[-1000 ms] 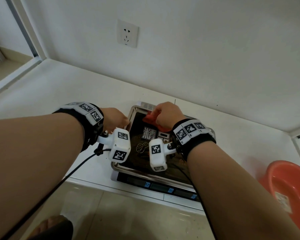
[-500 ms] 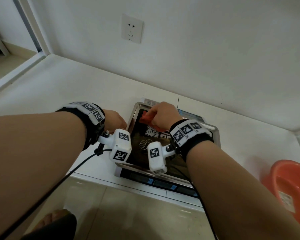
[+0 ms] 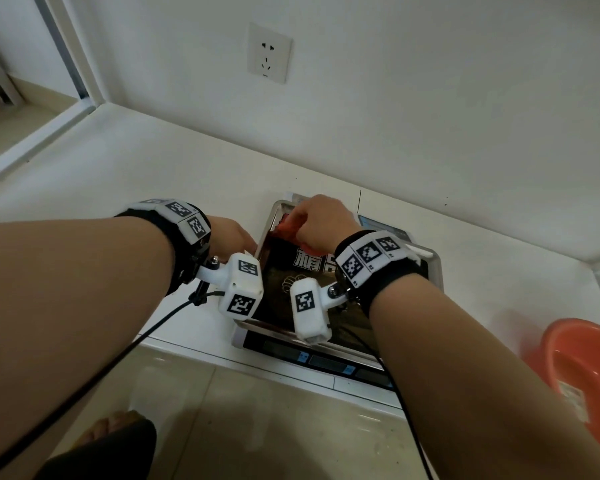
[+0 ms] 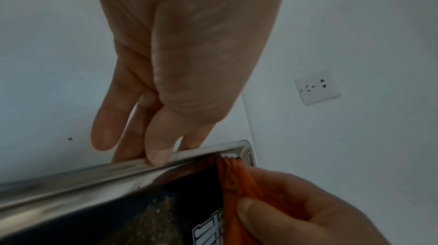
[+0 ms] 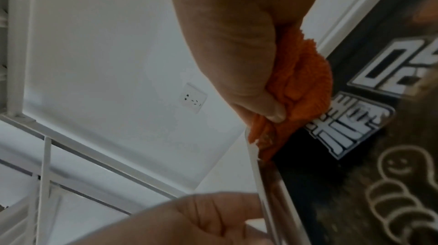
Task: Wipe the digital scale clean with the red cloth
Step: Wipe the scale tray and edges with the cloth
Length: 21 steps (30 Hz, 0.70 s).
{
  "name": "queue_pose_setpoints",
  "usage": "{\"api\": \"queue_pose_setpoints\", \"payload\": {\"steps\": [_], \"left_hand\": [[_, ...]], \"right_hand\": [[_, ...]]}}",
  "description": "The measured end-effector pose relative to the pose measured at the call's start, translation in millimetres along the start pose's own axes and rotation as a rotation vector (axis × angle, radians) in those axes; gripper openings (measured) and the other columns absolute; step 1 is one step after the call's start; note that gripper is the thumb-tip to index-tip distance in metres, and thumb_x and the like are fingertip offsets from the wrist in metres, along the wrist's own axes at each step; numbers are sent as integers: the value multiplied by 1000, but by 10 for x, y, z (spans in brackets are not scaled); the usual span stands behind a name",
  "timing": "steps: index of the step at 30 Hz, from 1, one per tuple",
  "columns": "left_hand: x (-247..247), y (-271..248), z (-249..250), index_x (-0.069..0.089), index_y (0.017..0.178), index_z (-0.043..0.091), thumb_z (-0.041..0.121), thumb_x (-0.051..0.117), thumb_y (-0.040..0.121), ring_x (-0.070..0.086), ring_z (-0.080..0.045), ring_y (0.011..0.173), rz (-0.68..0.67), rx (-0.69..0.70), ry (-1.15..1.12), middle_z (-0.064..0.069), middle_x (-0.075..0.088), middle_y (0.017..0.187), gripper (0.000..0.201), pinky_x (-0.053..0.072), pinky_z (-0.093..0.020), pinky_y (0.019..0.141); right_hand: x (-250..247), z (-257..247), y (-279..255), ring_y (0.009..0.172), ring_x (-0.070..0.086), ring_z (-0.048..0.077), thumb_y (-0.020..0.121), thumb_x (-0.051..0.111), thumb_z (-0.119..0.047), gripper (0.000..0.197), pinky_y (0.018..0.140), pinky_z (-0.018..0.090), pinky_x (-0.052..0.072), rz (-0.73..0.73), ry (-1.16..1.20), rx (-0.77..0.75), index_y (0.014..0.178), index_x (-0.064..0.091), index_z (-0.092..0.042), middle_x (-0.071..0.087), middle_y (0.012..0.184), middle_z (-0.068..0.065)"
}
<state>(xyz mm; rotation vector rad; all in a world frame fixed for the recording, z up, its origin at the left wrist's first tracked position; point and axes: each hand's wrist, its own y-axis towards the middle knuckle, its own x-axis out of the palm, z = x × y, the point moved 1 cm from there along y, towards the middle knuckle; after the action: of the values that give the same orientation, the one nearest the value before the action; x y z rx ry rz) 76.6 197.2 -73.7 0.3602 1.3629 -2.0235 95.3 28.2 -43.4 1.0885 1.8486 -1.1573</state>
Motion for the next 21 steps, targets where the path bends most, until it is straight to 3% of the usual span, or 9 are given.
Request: {"api": "queue_pose_setpoints", "payload": {"steps": [4,7,9,13,15,17,21], "left_hand": [[-5,13,-16,65,118,16,13,55,87,63,-22,108,0,5,-13,-3,70,114,32,49,-38,100],[-15,15,14,65,117,13,12,54,87,60,-19,92,10,9,2,-7,69,114,33,49,-34,93],[-9,27,12,65,117,13,12,54,87,58,-18,88,20,0,-9,-8,69,114,32,50,-33,89],[3,66,-53,71,109,19,10,56,84,66,-22,101,24,0,-133,-1,73,107,31,51,-36,97],[0,77,-76,71,108,18,9,56,84,66,-25,106,9,-2,-164,-4,73,108,30,49,-41,100],[2,100,-83,72,108,17,8,57,83,66,-26,101,4,-2,-183,-5,73,109,30,49,-42,101],[9,123,-88,73,105,19,9,58,82,66,-26,105,0,-8,-177,-4,73,108,29,49,-42,100]], "right_hand": [[232,-80,62,104,67,14,89,64,-7,25,95,31,54,-68,-111,-100,105,76,-22,74,111,-4],[299,-71,13,83,65,-3,86,65,-5,22,78,15,49,-137,-83,-186,97,77,-20,77,96,-10],[322,-72,-33,74,60,-8,84,72,-8,16,69,10,43,-199,-93,-220,90,79,-21,77,90,-11],[161,-26,-116,83,69,6,79,80,-10,10,73,22,53,-339,-128,-148,86,79,-18,77,86,-8],[33,47,-128,83,68,5,83,75,-9,13,69,21,54,-289,-58,-92,90,79,-18,76,87,-10],[-9,109,-100,85,65,3,88,69,-6,17,67,19,50,-181,-18,-61,96,77,-19,71,88,-14],[129,62,-33,102,67,12,88,65,-6,21,93,32,55,-109,-73,-86,102,76,-18,75,104,-8]]}}
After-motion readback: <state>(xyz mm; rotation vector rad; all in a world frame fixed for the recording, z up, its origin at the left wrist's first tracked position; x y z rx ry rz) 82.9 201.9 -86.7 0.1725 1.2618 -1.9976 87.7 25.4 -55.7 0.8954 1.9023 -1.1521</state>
